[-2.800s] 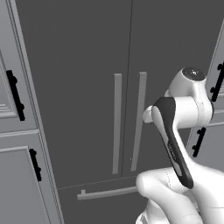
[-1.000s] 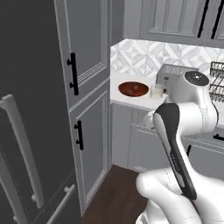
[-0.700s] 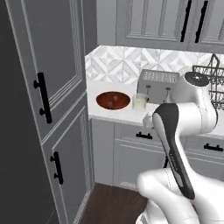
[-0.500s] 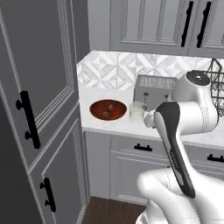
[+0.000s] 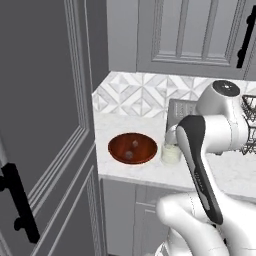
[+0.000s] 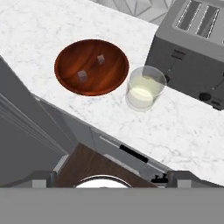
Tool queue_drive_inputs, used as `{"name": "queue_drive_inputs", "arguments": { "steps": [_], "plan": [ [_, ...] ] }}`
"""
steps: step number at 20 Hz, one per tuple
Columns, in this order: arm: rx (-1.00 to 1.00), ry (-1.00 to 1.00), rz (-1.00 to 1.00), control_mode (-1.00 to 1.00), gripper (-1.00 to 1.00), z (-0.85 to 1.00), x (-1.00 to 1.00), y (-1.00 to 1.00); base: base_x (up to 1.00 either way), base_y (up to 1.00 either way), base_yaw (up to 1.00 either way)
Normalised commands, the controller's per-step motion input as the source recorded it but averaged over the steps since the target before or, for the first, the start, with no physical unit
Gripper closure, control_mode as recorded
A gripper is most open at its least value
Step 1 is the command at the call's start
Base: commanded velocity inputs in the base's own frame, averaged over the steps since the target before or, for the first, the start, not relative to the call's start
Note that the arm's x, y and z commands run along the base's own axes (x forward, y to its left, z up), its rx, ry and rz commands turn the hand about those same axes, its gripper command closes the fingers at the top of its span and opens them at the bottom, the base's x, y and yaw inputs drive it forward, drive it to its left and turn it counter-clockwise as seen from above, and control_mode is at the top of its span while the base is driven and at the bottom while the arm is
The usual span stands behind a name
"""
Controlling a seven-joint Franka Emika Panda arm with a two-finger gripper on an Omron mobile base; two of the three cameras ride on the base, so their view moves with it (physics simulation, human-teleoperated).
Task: Grab a lemon wedge from the fridge and one ice cube from the ice bowl, and put them in the glass of lemonade.
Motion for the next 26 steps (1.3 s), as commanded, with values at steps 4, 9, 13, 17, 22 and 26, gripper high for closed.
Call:
{"name": "queue_drive_inputs", "arguments": {
  "steps": [4,9,13,17,22,26],
  "plan": [
    [0.0,0.0,0.0,1.0,-1.0,0.0,0.0,0.0,0.38,0.0,0.0],
    [0.0,0.0,0.0,1.0,-1.0,0.0,0.0,0.0,0.03,0.0,0.0],
    [0.0,0.0,0.0,-1.0,-1.0,-0.19,0.83,0.09,0.0,0.0,0.0],
    [0.03,0.03,0.01,-1.0,-1.0,-0.45,1.0,0.25,0.0,0.0,0.0],
    [0.0,0.19,0.04,-1.0,-1.0,-0.93,0.84,0.46,0.0,0.0,0.0],
    [0.0,0.13,0.1,-1.0,-1.0,-0.45,0.2,0.45,0.0,0.0,0.0]
  ]
}}
